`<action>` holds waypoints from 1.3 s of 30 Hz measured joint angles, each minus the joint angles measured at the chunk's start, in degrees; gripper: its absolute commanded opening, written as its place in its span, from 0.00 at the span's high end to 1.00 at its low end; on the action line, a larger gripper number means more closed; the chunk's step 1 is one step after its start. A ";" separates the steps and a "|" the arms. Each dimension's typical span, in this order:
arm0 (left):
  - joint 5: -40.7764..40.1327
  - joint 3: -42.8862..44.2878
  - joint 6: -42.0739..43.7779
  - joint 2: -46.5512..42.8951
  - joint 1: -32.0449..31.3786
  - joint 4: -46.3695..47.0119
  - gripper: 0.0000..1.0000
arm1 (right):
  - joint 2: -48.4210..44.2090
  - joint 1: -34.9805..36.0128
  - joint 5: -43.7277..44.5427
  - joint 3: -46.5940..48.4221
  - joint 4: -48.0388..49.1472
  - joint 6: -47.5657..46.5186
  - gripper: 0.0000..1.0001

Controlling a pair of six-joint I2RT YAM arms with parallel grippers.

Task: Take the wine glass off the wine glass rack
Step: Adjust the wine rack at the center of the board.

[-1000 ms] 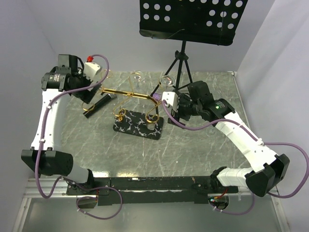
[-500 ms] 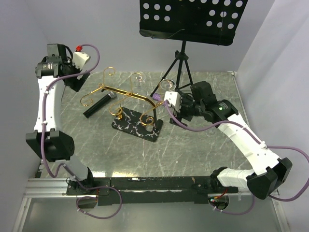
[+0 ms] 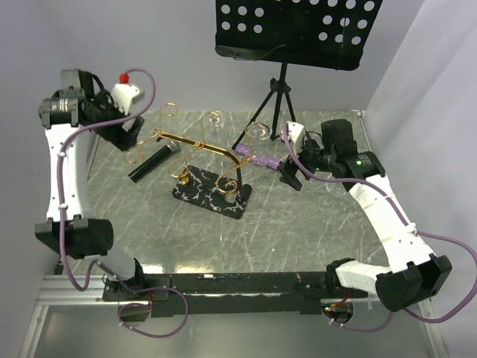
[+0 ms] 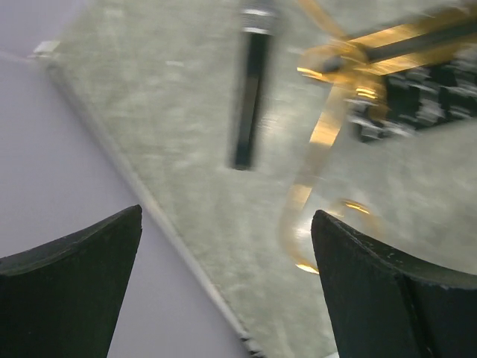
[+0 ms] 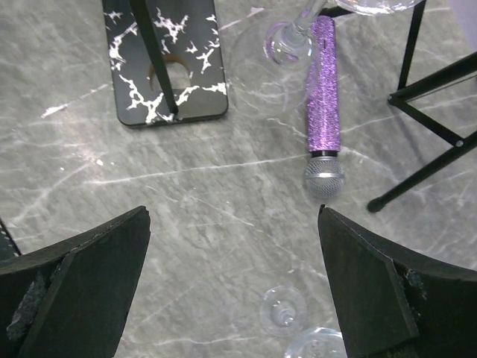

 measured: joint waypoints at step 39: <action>-11.45 -6.49 -4.26 5.88 -1.70 9.57 0.00 | -1.84 -3.89 -4.11 -4.31 2.43 3.89 0.00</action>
